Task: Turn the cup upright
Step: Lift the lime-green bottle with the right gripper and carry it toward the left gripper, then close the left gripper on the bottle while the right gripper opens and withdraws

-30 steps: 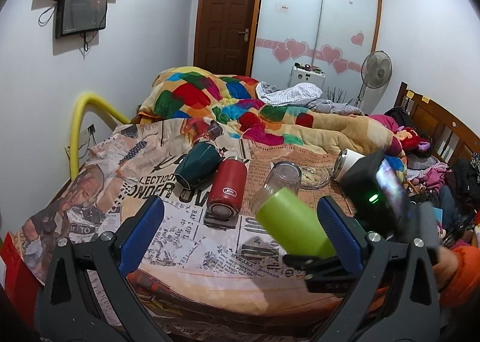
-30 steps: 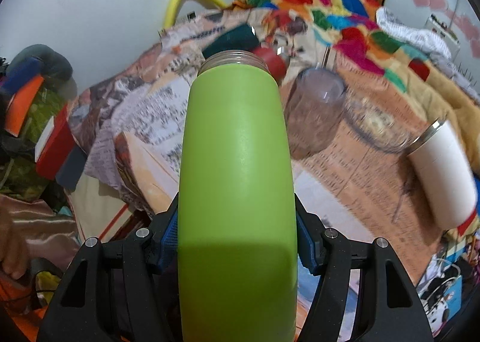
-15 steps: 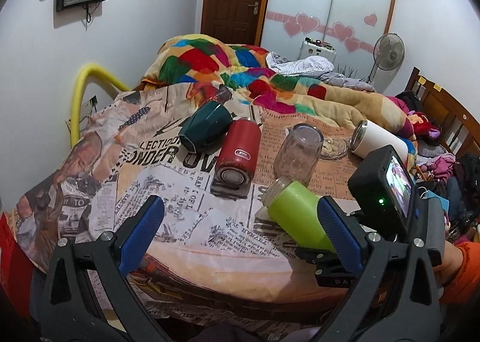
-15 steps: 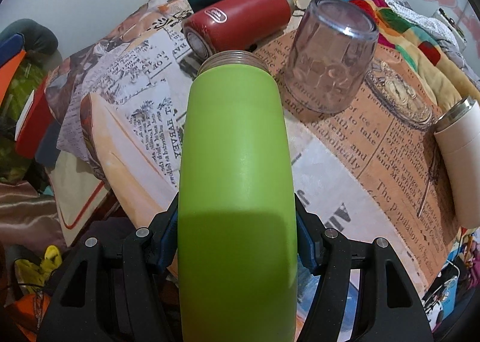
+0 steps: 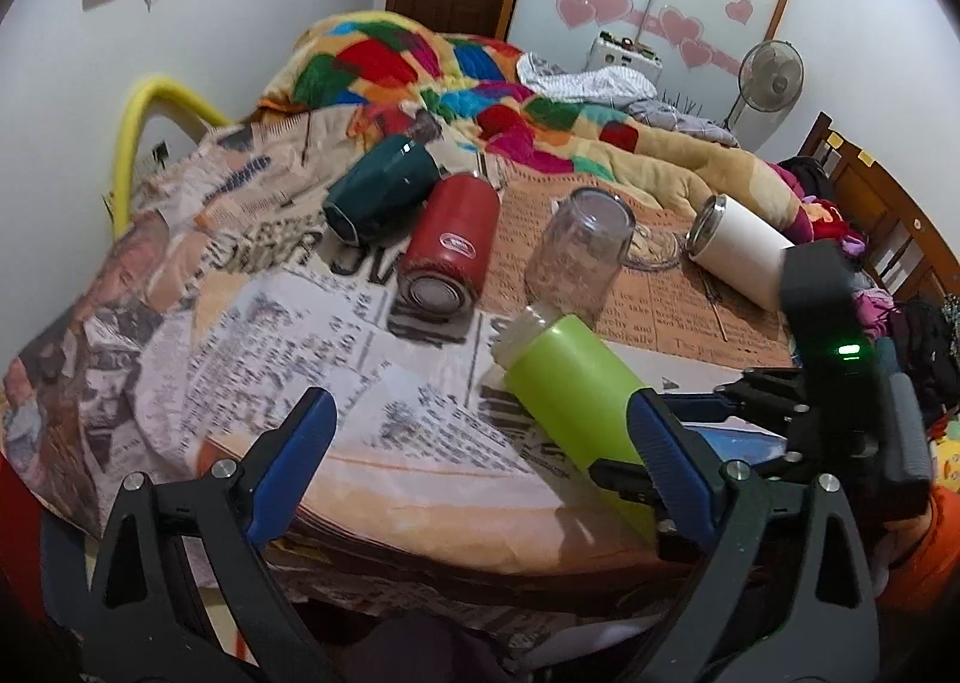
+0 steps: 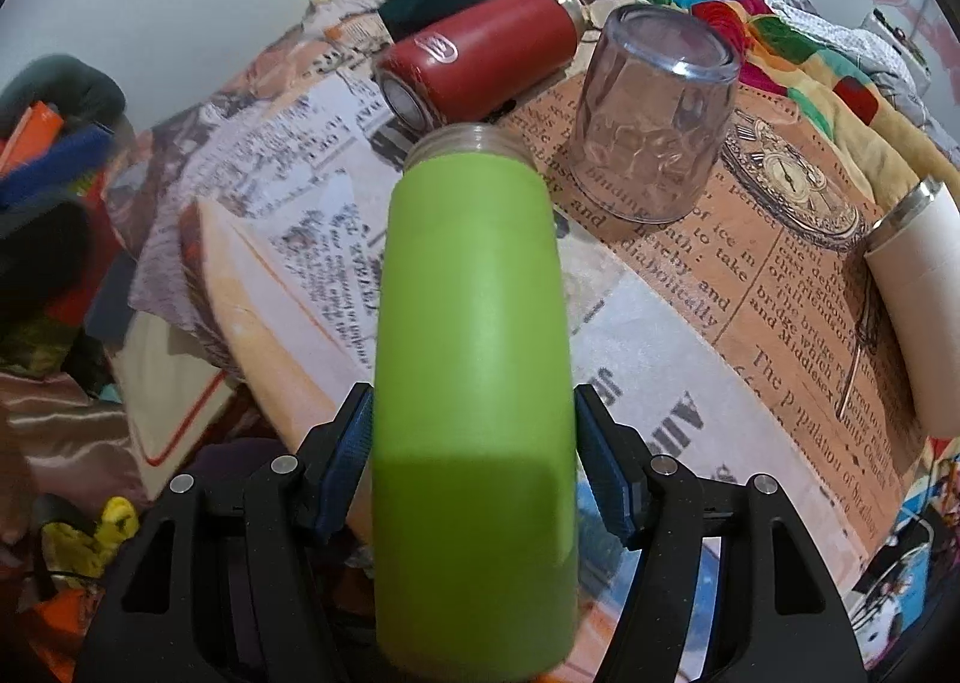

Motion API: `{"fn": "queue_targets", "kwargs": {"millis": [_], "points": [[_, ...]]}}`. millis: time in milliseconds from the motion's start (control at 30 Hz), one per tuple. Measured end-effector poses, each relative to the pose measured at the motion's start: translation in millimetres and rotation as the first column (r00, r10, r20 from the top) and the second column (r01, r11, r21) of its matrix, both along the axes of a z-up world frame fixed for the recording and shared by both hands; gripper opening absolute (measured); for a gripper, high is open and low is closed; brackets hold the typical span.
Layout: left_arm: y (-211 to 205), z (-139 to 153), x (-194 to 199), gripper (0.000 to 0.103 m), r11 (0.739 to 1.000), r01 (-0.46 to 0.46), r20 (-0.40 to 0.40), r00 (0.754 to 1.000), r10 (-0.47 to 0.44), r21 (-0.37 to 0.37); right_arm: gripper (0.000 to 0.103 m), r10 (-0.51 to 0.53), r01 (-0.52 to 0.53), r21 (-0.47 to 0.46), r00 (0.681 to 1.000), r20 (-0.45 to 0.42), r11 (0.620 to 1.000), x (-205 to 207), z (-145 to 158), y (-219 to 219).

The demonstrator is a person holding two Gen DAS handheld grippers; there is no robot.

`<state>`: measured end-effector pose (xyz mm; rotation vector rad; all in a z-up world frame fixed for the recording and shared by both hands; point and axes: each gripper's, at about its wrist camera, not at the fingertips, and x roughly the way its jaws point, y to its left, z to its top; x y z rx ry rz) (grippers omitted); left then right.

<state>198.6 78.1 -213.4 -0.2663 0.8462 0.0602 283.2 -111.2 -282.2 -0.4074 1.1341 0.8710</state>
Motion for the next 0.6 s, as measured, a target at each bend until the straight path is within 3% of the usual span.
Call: {"fn": "queue_targets", "kwargs": {"millis": [100,200,367,500,600], "points": [[-2,-7,5,0.097,0.997,0.006,-0.030,1.000,-0.009,-0.081,0.062,-0.018,0.018,0.032,1.000,0.002,0.999,-5,11,-13],[-3,-21,13,0.086,0.985,-0.001,-0.086,0.996,-0.014,-0.170,0.062,-0.047,0.045,0.061,0.999,0.027,0.997,-13,23,-30],[-21,-43,29,0.075,0.958,0.008,-0.180,0.982,-0.062,-0.288,0.062,-0.154,0.142,0.092,0.979,0.135,0.986,-21,48,-70],[-33,-52,39,0.074,0.955,-0.018,-0.224,0.973,-0.051,-0.297,0.062,-0.240,0.216,0.137,0.951,0.195,0.967,-27,63,-95],[-37,-59,42,0.074,0.967,-0.087,-0.267,0.964,0.021,-0.238,0.062,-0.296,0.261,0.163,0.921,0.252,0.951,-37,73,-109]]}}
